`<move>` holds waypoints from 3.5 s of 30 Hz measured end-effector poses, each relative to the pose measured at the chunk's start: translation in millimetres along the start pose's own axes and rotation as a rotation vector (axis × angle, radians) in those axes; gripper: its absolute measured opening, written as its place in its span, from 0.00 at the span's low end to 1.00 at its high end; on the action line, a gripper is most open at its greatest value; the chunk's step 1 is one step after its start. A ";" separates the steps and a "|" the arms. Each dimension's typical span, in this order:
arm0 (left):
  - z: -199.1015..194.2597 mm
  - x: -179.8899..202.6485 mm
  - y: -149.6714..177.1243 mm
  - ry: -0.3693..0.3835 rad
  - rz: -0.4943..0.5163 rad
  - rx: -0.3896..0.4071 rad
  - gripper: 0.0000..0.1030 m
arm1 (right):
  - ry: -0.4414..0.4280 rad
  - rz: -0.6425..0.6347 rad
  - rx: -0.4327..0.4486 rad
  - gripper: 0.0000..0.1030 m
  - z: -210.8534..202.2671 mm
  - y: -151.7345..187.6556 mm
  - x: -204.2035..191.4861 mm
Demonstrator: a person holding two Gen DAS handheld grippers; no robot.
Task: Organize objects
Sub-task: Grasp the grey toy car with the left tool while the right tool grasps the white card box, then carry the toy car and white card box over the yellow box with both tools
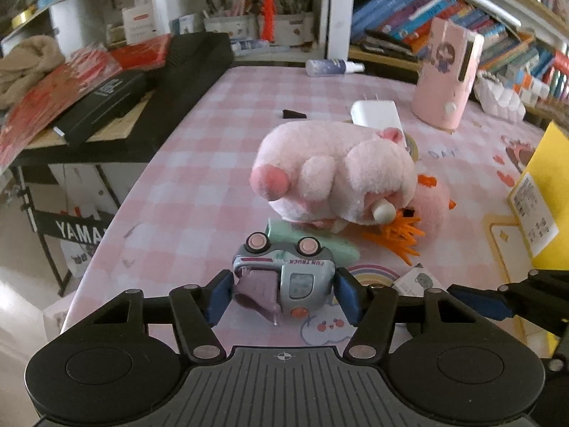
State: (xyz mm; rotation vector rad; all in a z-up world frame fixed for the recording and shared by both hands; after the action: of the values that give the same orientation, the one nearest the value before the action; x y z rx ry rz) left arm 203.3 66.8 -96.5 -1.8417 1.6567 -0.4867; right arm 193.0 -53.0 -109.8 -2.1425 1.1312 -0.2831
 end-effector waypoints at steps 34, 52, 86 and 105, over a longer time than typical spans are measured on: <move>-149.1 -16.1 70.8 0.275 0.057 0.126 0.58 | 0.166 0.229 0.164 0.27 -151.3 63.5 -39.4; -187.1 33.2 117.5 0.470 0.273 0.121 0.58 | 0.321 0.444 0.173 0.27 -208.1 148.8 -49.2; -218.7 101.9 127.9 0.624 0.436 0.166 0.59 | 0.497 0.628 0.190 0.27 -271.8 208.0 -25.7; -213.7 115.4 110.4 0.604 0.423 0.193 0.59 | 0.481 0.593 0.196 0.27 -269.1 190.4 -0.3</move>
State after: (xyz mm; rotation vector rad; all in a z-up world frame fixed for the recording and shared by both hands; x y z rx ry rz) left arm 1.3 -91.2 -22.9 -1.2102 2.2247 -1.0383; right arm -58.6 -253.0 -36.8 -1.5130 1.8620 -0.6182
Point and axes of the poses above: each gripper's, at about its wrist camera, not at the fingertips, and z roughly the way its jaws point, x to its right, y to its underside, the point moved 3 cm from there along z, roughly the way its jaws point, and after that the axes turned 11 degrees about -y, right-handed, at the moved point
